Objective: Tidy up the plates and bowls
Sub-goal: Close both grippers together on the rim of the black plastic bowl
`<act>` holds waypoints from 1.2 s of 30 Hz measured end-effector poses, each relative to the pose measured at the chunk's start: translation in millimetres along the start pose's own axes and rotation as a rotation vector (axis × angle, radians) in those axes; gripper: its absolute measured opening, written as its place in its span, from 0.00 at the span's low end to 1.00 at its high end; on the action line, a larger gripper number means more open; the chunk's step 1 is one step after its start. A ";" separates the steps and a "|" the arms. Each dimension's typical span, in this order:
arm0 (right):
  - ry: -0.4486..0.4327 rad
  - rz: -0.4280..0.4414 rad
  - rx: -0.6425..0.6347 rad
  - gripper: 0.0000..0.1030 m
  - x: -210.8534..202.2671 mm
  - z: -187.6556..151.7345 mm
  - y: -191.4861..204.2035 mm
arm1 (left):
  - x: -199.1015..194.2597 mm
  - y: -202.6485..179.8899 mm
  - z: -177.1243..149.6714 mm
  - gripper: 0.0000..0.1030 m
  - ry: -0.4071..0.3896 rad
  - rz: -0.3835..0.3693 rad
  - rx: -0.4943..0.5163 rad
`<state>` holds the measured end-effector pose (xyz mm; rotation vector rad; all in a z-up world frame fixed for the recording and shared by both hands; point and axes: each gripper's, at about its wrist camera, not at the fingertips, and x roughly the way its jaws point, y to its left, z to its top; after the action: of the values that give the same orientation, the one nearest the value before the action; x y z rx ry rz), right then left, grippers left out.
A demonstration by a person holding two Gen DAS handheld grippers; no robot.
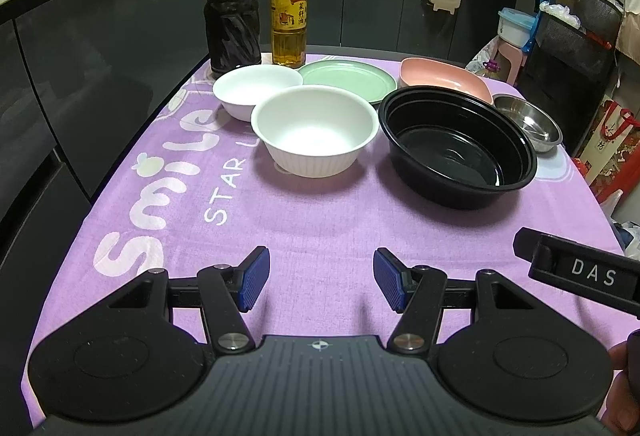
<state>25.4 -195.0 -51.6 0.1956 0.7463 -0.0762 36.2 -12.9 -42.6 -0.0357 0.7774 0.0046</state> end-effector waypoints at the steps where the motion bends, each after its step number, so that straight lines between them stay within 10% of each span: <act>1: 0.002 0.000 0.001 0.66 0.2 0.0 -0.1 | 0.2 0.0 0.2 0.53 0.000 0.000 -0.001; 29: 0.027 0.081 0.136 0.66 17.9 31.6 -29.3 | 21.2 -12.2 32.0 0.53 0.028 -0.073 -0.029; 36: 0.020 0.098 0.130 0.26 30.3 50.1 -32.1 | 21.2 -8.7 57.3 0.53 -0.008 -0.180 -0.129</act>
<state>76.6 -236.6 -41.0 0.3572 0.7512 -0.0297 91.6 -19.9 -16.3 -0.2283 0.7624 -0.1161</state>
